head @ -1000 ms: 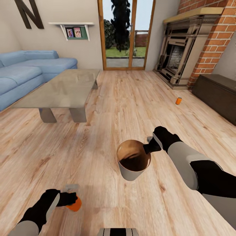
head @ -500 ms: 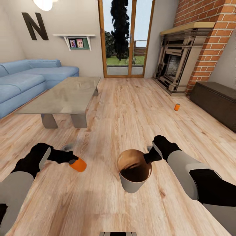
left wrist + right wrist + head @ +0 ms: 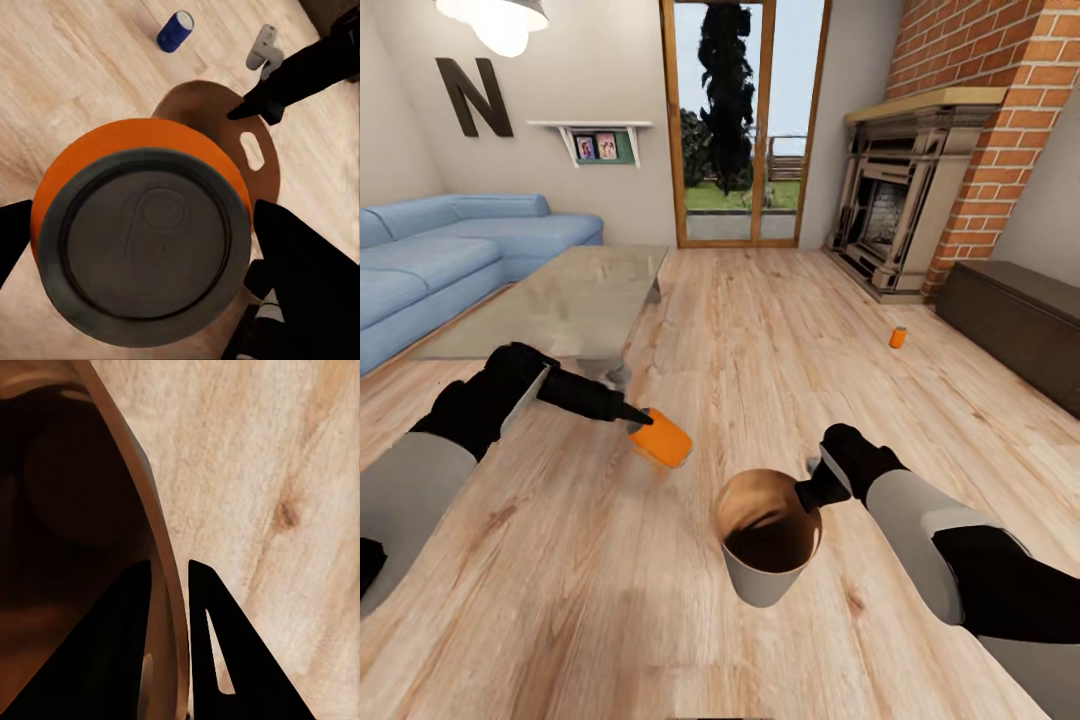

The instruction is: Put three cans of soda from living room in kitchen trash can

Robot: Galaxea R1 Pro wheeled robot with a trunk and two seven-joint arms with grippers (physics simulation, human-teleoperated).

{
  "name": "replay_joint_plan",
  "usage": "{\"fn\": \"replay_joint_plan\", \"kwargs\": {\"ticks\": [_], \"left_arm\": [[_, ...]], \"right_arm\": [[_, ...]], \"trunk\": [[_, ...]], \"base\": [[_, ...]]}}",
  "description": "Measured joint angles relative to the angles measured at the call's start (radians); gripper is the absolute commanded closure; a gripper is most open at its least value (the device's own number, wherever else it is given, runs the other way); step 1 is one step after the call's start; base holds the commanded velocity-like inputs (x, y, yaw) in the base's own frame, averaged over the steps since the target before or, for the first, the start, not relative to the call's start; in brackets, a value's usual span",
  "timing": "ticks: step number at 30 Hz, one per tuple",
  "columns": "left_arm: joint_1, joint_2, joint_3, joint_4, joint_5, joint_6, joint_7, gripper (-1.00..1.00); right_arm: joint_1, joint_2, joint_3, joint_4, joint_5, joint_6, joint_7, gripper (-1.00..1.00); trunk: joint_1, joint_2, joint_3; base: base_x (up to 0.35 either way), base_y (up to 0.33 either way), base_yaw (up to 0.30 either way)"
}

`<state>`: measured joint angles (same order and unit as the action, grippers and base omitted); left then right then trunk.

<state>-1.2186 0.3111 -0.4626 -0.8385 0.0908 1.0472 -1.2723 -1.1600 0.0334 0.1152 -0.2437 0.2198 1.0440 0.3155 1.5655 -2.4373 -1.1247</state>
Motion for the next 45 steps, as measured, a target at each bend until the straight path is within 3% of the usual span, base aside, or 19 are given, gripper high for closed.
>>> {"fn": "replay_joint_plan", "kwargs": {"ticks": [4, 6, 7, 8, 16, 25, 28, 34, 37, 45], "left_arm": [[-0.094, -0.008, -0.055, -0.004, -0.005, 0.0, -0.102, 1.0], [-0.133, -0.035, -0.152, -0.001, -0.003, 0.0, -0.116, 1.0], [-0.143, -0.045, -0.173, 0.002, -0.005, 0.0, -0.117, 1.0], [-0.162, -0.078, -0.219, 0.01, -0.003, 0.0, -0.12, 1.0], [-0.184, -0.185, -0.341, 0.082, -0.009, 0.0, -0.122, 1.0], [-0.185, -0.263, -0.385, 0.147, -0.012, 0.0, -0.11, 1.0], [-0.184, -0.299, -0.387, 0.154, -0.012, 0.0, -0.058, 1.0], [-0.182, -0.347, -0.383, 0.159, -0.01, 0.0, 0.064, 1.0], [-0.179, -0.363, -0.384, 0.16, -0.012, -0.001, 0.11, 1.0], [-0.174, -0.369, -0.393, 0.164, -0.013, 0.0, 0.17, 1.0]], "right_arm": [[0.0, 0.019, -0.001, 0.0, -0.012, 0.001, -0.001, 1.0], [0.0, 0.026, -0.001, -0.001, -0.013, 0.001, -0.001, 1.0], [0.0, 0.028, -0.001, -0.001, -0.013, 0.001, -0.002, 1.0], [0.0, 0.033, 0.002, -0.002, -0.005, 0.001, -0.002, 1.0], [-0.001, 0.049, 0.007, -0.012, -0.002, 0.0, -0.002, 1.0], [-0.001, 0.063, 0.009, -0.015, 0.002, 0.0, -0.001, 1.0], [-0.001, 0.071, 0.007, -0.016, -0.005, 0.001, -0.001, 1.0], [-0.001, 0.08, 0.008, -0.017, -0.001, 0.0, -0.001, 1.0], [-0.001, 0.084, 0.009, -0.017, 0.001, 0.0, -0.001, 1.0], [-0.002, 0.086, 0.012, -0.018, 0.003, 0.0, -0.001, 1.0]], "trunk": [[-0.015, 0.028, 0.012], [-0.023, 0.042, 0.019], [-0.027, 0.049, 0.022], [-0.031, 0.056, 0.025], [-0.061, 0.112, 0.05], [-0.096, 0.175, 0.078], [-0.096, 0.175, 0.078], [-0.096, 0.175, 0.078], [-0.096, 0.175, 0.078], [-0.096, 0.175, 0.078]], "base": [[0.0, 0.0, 0.0], [0.0, 0.0, 0.0], [0.0, 0.0, 0.0], [0.0, 0.0, 0.0], [0.0, 0.0, 0.0], [0.0, 0.0, 0.0], [0.0, 0.0, 0.0], [0.0, 0.0, 0.0], [0.0, 0.0, 0.0], [0.0, 0.0, 0.0]]}}
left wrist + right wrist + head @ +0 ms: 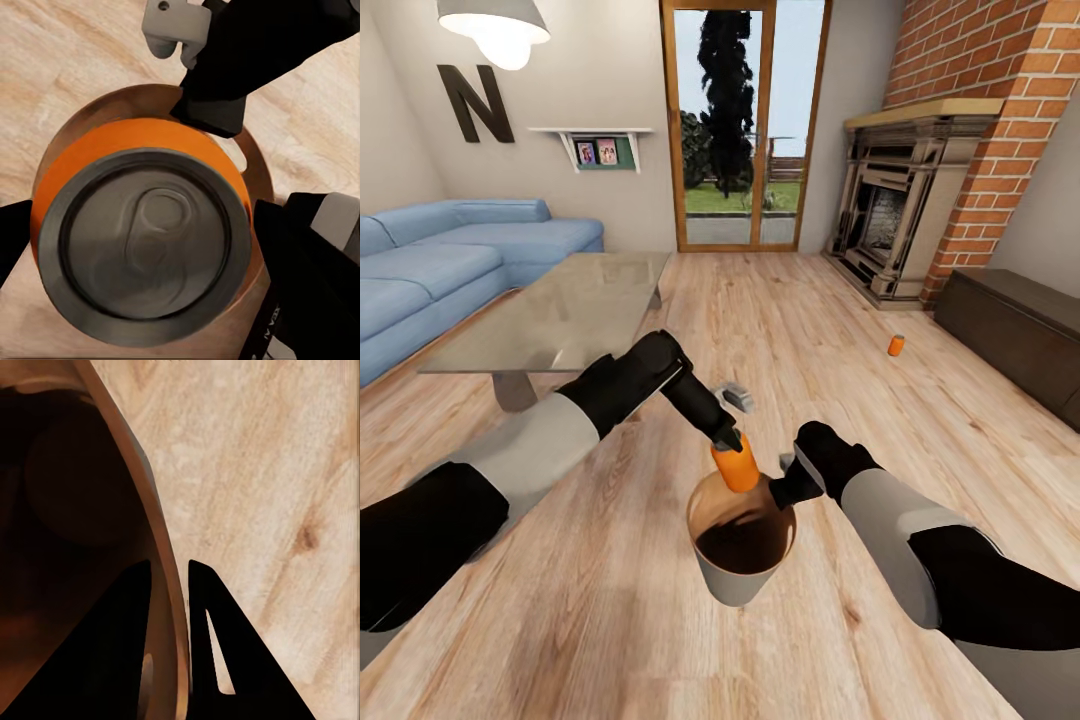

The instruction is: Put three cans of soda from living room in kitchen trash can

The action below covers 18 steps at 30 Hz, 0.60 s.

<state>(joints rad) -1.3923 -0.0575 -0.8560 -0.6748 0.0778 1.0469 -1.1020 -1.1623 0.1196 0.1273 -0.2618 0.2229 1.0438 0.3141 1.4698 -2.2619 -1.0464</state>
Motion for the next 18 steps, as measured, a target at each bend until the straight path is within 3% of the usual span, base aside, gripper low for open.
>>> {"fn": "replay_joint_plan", "kwargs": {"ticks": [6, 18], "left_arm": [[0.019, 0.004, -0.056, 0.001, 0.0, 0.0, 0.008, 1.0], [0.092, -0.002, -0.087, 0.001, 0.0, 0.0, 0.057, 1.0]], "right_arm": [[0.0, 0.003, -0.001, -0.002, -0.009, 0.001, 0.001, 1.0], [-0.002, 0.008, 0.001, -0.002, -0.002, 0.0, 0.0, 1.0]], "trunk": [[0.0, 0.0, 0.0], [0.0, 0.0, 0.0]], "base": [[0.0, 0.0, 0.0], [0.0, 0.0, 0.0]]}}
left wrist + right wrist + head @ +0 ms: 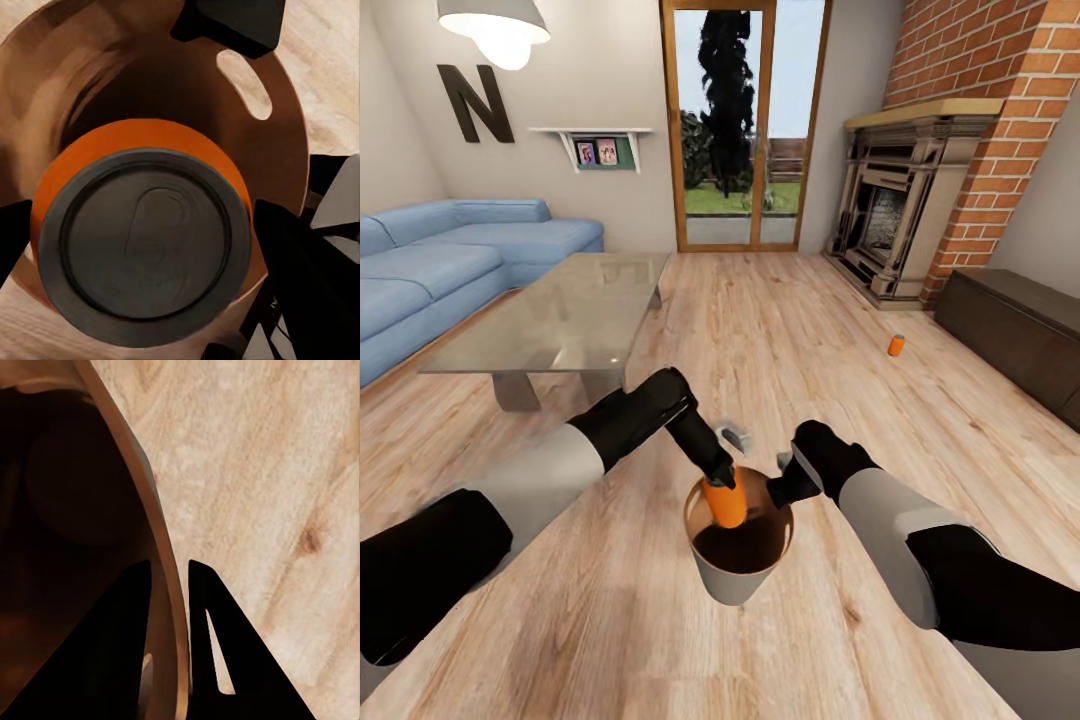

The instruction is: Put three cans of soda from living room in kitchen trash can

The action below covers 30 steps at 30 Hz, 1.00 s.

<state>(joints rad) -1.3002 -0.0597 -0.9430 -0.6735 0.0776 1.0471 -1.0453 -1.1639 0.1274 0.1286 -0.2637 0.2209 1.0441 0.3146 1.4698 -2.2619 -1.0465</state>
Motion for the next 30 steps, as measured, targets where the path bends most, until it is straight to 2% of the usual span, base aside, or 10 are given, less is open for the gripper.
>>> {"fn": "replay_joint_plan", "kwargs": {"ticks": [6, 14, 30], "left_arm": [[0.061, -0.012, -0.002, -0.001, 0.002, 0.0, 0.065, 1.0], [0.116, -0.04, -0.004, -0.002, 0.003, 0.0, 0.102, 1.0], [0.179, -0.047, -0.007, -0.001, 0.002, 0.0, 0.194, 1.0]], "right_arm": [[-0.001, 0.008, -0.001, 0.0, -0.004, 0.0, 0.0, 1.0], [-0.002, 0.011, -0.001, 0.0, -0.003, 0.0, 0.0, 1.0], [-0.002, 0.011, 0.0, 0.001, -0.001, 0.0, 0.0, 1.0]], "trunk": [[0.0, 0.0, 0.0], [0.0, 0.0, 0.0], [0.0, 0.0, 0.0]], "base": [[0.0, 0.0, 0.0], [0.0, 0.0, 0.0], [0.0, 0.0, 0.0]]}}
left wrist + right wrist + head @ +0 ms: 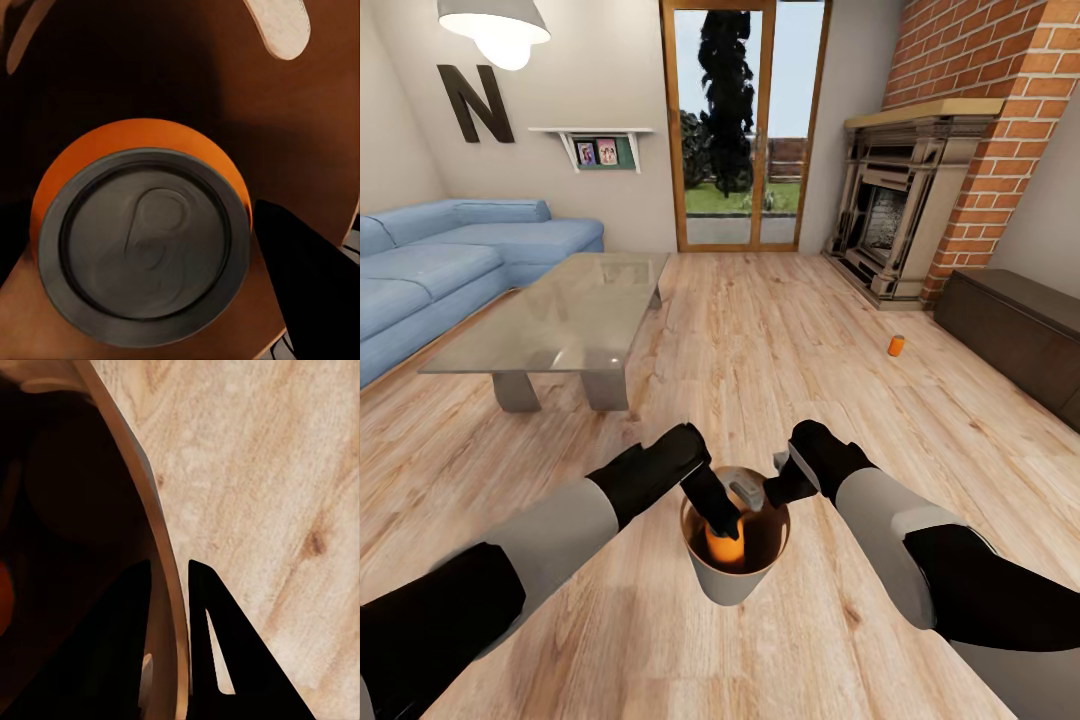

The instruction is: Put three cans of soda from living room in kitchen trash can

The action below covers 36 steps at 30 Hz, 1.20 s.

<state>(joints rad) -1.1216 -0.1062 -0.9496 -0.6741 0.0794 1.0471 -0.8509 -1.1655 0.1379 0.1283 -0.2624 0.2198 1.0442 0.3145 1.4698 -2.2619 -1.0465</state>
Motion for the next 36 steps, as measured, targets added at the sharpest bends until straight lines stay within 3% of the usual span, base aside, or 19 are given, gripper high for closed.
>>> {"fn": "replay_joint_plan", "kwargs": {"ticks": [19, 20, 36], "left_arm": [[0.02, -0.001, 0.0, 0.035, 0.001, 0.0, 0.055, 1.0], [0.02, -0.001, 0.0, 0.035, 0.001, 0.0, 0.055, -1.0], [0.02, 0.009, 0.001, 0.029, 0.005, 0.0, 0.062, -1.0]], "right_arm": [[0.0, 0.0, 0.0, 0.0, -0.001, 0.0, 0.0, 1.0], [0.0, 0.0, 0.0, 0.0, -0.001, 0.0, 0.0, 1.0], [0.0, -0.001, 0.0, 0.002, -0.002, 0.0, 0.0, 1.0]], "trunk": [[0.0, 0.0, 0.0], [0.0, 0.0, 0.0], [0.0, 0.0, 0.0]], "base": [[0.0, 0.0, 0.0], [0.0, 0.0, 0.0], [0.0, 0.0, 0.0]]}}
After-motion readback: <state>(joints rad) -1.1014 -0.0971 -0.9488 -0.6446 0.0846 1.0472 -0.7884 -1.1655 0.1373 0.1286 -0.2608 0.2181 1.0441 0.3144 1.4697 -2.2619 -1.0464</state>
